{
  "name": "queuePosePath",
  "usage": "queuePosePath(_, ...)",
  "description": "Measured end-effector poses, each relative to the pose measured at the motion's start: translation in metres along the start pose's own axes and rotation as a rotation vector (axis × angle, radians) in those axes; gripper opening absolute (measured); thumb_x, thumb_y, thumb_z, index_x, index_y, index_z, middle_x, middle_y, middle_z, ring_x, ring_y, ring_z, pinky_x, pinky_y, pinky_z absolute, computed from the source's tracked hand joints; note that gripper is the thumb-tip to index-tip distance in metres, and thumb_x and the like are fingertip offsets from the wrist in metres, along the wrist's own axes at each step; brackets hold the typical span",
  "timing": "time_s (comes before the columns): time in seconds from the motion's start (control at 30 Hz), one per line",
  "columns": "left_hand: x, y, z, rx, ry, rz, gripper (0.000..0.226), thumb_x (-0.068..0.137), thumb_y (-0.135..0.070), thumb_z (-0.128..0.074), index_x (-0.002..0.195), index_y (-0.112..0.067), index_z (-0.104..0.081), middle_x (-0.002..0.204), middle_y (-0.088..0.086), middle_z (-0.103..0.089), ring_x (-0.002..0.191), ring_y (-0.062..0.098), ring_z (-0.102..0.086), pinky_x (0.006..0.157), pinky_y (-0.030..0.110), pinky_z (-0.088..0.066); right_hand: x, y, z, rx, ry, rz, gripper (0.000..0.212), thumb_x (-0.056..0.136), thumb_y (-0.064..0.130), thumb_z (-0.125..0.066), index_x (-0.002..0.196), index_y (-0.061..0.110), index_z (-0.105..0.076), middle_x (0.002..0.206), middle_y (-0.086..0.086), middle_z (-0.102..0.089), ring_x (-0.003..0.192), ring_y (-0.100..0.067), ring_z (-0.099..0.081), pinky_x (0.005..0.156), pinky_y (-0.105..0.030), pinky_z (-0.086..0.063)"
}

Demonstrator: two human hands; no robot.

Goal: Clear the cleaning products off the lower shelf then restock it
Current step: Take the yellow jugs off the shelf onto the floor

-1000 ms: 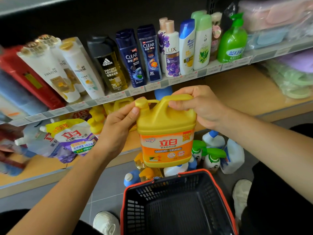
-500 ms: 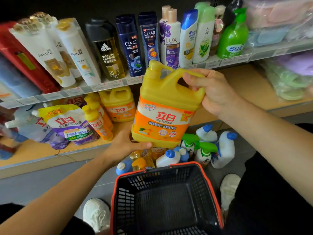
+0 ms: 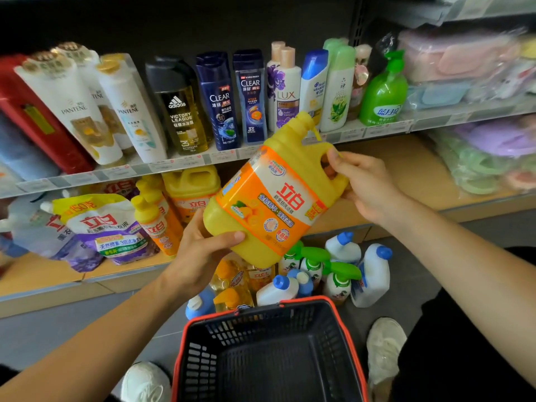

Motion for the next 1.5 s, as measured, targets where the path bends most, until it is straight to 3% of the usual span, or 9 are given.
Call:
queuePosePath(0.2,0.003,-0.014,0.013,0.039,-0.071,0.004,0.053,0.074,-0.02,-0.074,0.125,-0.014,-0.063,0.122,0.008,-0.073,0.112,0.029,-0.07,0.078,0.036,-0.062,-0.004,-0.049,-0.008,-0.021,0.028,-0.206,0.035,0.096,0.039,-0.063,0.117,0.012,-0.07,0.102,-0.008,-0.078,0.095,-0.024,-0.075,0.076,-0.043,-0.062)
queuePosePath(0.37,0.001,-0.03,0.029,0.214,-0.199,-0.049,0.065,0.053,-0.04,-0.089,0.112,-0.022,-0.069,0.111,-0.001,-0.076,0.101,0.021,-0.074,0.075,0.038,-0.061,-0.011,-0.076,-0.018,-0.185,0.074,-0.323,0.037,0.097,0.039,-0.063,0.123,0.013,-0.068,0.104,-0.01,-0.077,0.097,-0.026,-0.074,0.083,-0.04,-0.061)
queuePosePath(0.53,-0.002,-0.053,0.033,0.572,-0.271,-0.133,0.064,0.039,-0.059,-0.086,0.095,-0.034,-0.068,0.092,-0.015,-0.073,0.084,0.0,-0.07,0.067,0.026,-0.056,-0.014,-0.037,-0.016,-0.532,-0.079,0.082,0.039,0.079,0.028,-0.085,0.112,0.014,-0.07,0.105,-0.002,-0.072,0.094,-0.013,-0.068,0.081,-0.027,-0.055)
queuePosePath(0.63,-0.006,-0.055,0.02,0.809,-0.21,-0.169,0.061,0.04,-0.065,-0.082,0.092,-0.038,-0.067,0.092,-0.021,-0.069,0.084,-0.004,-0.066,0.071,0.029,-0.057,-0.028,-0.028,-0.057,-0.684,0.181,0.299,0.064,0.069,0.036,-0.091,0.125,0.02,-0.063,0.121,0.008,-0.065,0.11,-0.004,-0.061,0.095,-0.026,-0.051)
queuePosePath(0.73,-0.01,-0.057,0.006,0.938,-0.149,-0.226,0.065,0.042,-0.066,-0.08,0.099,-0.036,-0.069,0.097,-0.007,-0.071,0.089,0.009,-0.067,0.08,0.044,-0.058,-0.049,-0.049,-0.097,-0.769,0.495,0.302,0.095,0.059,0.053,-0.091,0.142,0.034,-0.048,0.139,0.016,-0.054,0.125,0.001,-0.05,0.106,-0.028,-0.045)
queuePosePath(0.83,-0.014,-0.061,-0.01,0.964,-0.061,-0.283,0.066,0.044,-0.065,-0.081,0.103,-0.035,-0.072,0.097,-0.008,-0.07,0.09,0.008,-0.065,0.078,0.042,-0.056,-0.057,-0.059,-0.118,-0.725,0.621,0.299,0.101,0.054,0.053,-0.094,0.138,0.054,-0.038,0.135,0.022,-0.056,0.123,0.001,-0.056,0.1,-0.029,-0.051)
queuePosePath(1.07,-0.02,-0.068,-0.034,1.01,0.092,-0.401,0.068,0.053,-0.063,-0.082,0.115,-0.043,-0.064,0.104,-0.005,-0.065,0.097,0.011,-0.062,0.08,0.044,-0.053,-0.061,-0.05,-0.116,-0.589,0.596,0.347,0.088,0.053,0.039,-0.099,0.128,0.041,-0.053,0.117,0.028,-0.065,0.109,0.006,-0.062,0.083,-0.009,-0.047)
queuePosePath(1.2,-0.025,-0.062,-0.038,0.998,0.065,-0.403,0.071,0.063,-0.066,-0.075,0.126,-0.037,-0.058,0.12,-0.009,-0.064,0.112,0.012,-0.061,0.092,0.047,-0.052,-0.063,-0.049,-0.11,-0.543,0.522,0.364,0.083,0.054,0.036,-0.099,0.126,0.028,-0.059,0.11,0.017,-0.07,0.102,-0.001,-0.067,0.079,-0.016,-0.053)
queuePosePath(1.5,-0.026,-0.049,-0.035,1.022,-0.11,-0.321,0.068,0.069,-0.08,-0.059,0.122,-0.037,-0.057,0.117,-0.016,-0.063,0.107,0.011,-0.062,0.086,0.046,-0.054,-0.069,-0.046,-0.111,-0.637,0.435,0.401,0.076,0.05,0.052,-0.095,0.116,0.042,-0.058,0.099,0.017,-0.071,0.091,-0.004,-0.069,0.071,-0.028,-0.057)
Point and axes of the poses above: each hand's wrist, its own x-axis towards the middle knuckle, its own z-axis out of the back of the hand, y = z × x, the point moved 10 cm from there along x, towards the middle knuckle
